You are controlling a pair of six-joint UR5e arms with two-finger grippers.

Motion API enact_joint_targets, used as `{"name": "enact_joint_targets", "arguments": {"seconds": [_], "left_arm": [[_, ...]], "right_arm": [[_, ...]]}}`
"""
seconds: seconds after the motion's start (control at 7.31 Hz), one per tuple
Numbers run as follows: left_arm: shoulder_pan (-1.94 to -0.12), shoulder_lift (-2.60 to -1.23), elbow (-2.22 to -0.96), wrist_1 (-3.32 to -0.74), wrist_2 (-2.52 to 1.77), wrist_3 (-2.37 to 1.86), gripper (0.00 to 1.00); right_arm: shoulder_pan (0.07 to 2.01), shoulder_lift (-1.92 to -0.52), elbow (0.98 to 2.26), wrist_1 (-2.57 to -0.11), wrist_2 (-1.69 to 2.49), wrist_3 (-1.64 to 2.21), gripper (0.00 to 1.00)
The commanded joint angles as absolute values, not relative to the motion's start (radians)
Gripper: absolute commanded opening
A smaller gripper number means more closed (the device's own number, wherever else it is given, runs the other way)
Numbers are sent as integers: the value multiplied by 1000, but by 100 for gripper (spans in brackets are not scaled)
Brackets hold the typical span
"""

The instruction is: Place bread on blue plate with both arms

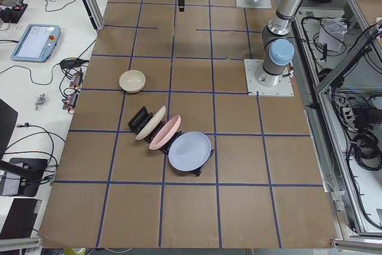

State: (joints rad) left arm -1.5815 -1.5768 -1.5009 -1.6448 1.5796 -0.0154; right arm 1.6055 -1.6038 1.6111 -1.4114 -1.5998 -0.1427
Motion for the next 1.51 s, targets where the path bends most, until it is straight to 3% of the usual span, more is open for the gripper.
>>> {"name": "enact_joint_targets", "arguments": {"seconds": [0.0, 0.41, 0.68, 0.82, 1.23, 1.37], "left_arm": [[-1582, -1588, -1500, -1641, 1580, -17, 100], [-1548, -1585, -1505, -1654, 1604, -2, 100], [-1330, -1585, -1537, -1666, 1692, 175, 99], [-1183, -1583, -1539, -1678, 1686, 324, 99], [-846, -1605, -1539, -1663, 1686, 700, 98], [-759, -1643, -1533, -1623, 1683, 821, 98]], "right_arm": [[1611, -1605, 1723, -1568, -1606, -143, 100], [1600, -1612, 1775, -1568, -1646, -135, 100], [1560, -1614, 1706, -1549, -1641, -168, 100], [1511, -1617, 1721, -1561, -1644, -503, 97], [1077, -1640, 1814, -1577, -1643, -1223, 100], [1004, -1638, 1886, -1626, -1640, -1270, 100]]}}
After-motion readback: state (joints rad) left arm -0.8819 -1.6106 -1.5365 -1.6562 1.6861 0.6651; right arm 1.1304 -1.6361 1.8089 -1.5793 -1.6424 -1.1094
